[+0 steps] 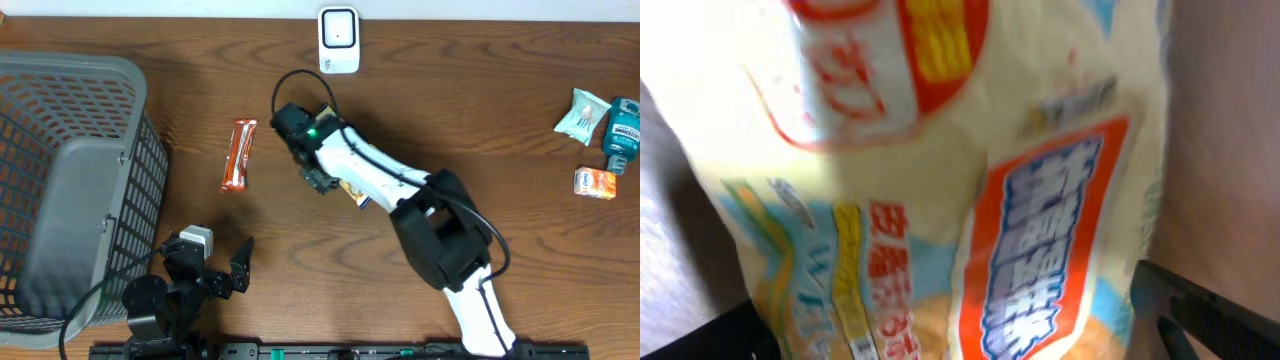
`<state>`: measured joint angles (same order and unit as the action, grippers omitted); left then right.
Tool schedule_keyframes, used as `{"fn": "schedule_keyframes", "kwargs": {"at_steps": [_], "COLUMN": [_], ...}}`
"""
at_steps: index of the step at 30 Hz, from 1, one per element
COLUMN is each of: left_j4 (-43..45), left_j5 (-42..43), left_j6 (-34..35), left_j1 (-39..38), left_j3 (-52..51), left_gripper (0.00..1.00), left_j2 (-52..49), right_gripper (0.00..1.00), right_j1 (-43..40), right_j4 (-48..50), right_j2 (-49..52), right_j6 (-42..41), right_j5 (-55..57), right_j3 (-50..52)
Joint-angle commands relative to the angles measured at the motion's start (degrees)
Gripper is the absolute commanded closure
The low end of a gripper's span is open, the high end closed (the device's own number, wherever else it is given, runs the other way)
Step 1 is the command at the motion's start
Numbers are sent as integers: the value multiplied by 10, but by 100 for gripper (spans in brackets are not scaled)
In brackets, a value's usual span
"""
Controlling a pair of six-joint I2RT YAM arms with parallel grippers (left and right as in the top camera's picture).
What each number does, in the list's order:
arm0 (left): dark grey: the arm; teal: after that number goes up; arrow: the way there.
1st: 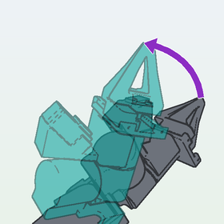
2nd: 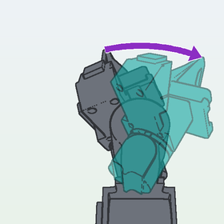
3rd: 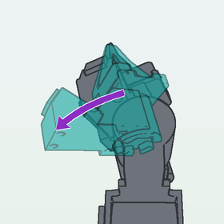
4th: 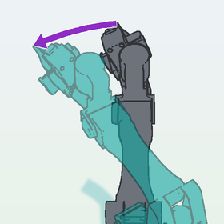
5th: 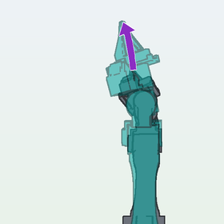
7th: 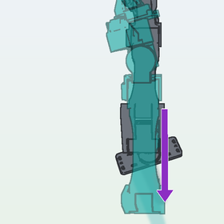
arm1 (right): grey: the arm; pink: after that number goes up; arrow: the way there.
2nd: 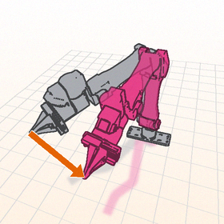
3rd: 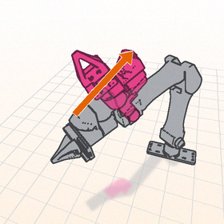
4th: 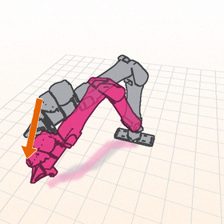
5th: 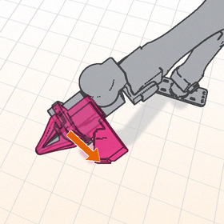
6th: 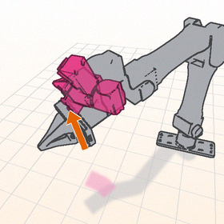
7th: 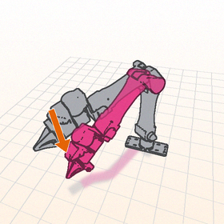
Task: Scan the item barcode
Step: 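Lift the yellow wipe pack up toward the scanner with the right gripper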
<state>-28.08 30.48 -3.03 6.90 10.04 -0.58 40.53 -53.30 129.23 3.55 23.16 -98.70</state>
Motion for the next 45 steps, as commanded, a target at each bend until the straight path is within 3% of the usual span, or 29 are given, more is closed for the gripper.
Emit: {"fn": "schedule_keyframes", "kwargs": {"at_steps": [1, 2, 4, 5, 6, 7, 10, 13, 16, 20, 23, 25, 33, 36, 45], "left_j4": [2, 2, 2, 2, 2, 2, 2, 2, 2, 2, 2, 2, 2, 2, 2], "left_j5": [-1, -1, -1, -1, -1, -1, -1, -1, -1, -1, -1, -1, -1, -1, -1], "left_j6": [-4, -4, -4, -4, -4, -4, -4, -4, -4, -4, -4, -4, -4, -4, -4], "left_j1": [-2, -2, -2, -2, -2, -2, -2, -2, -2, -2, -2, -2, -2, -2, -2], "left_j3": [2, 2, 2, 2, 2, 2, 2, 2, 2, 2, 2, 2, 2, 2, 2], "left_gripper": [2, 2, 2, 2, 2, 2, 2, 2, 2, 2, 2, 2, 2, 2, 2], "left_j2": [2, 2, 2, 2, 2, 2, 2, 2, 2, 2, 2, 2, 2, 2, 2], "right_gripper": [14, 23, 51, 77, 91, 99, 99, 99, 99, 99, 99, 99, 99, 99, 99], "right_j1": [-29, -32, -40, -45, -50, -57, -83, -113, -151, -199, -227, -241, -244, -241, -234], "right_j4": [-10, -10, -14, -13, -14, -16, -63, -148, -254, -352, -392, -431, -442, -442, -442], "right_j2": [43, 43, 43, 43, 43, 43, 42, 42, 42, 42, 43, 43, 43, 43, 43], "right_j6": [55, 58, 60, 60, 59, 54, 50, 109, 233, 381, 442, 528, 823, 854, 868], "right_j5": [-125, -144, -196, -227, -242, -256, -307, -452, -640, -750, -832, -891, -984, -1036, -1032], "right_j3": [60, 65, 66, 64, 60, 52, 9, -63, -143, -186, -183, -169, -141, -141, -141]}}
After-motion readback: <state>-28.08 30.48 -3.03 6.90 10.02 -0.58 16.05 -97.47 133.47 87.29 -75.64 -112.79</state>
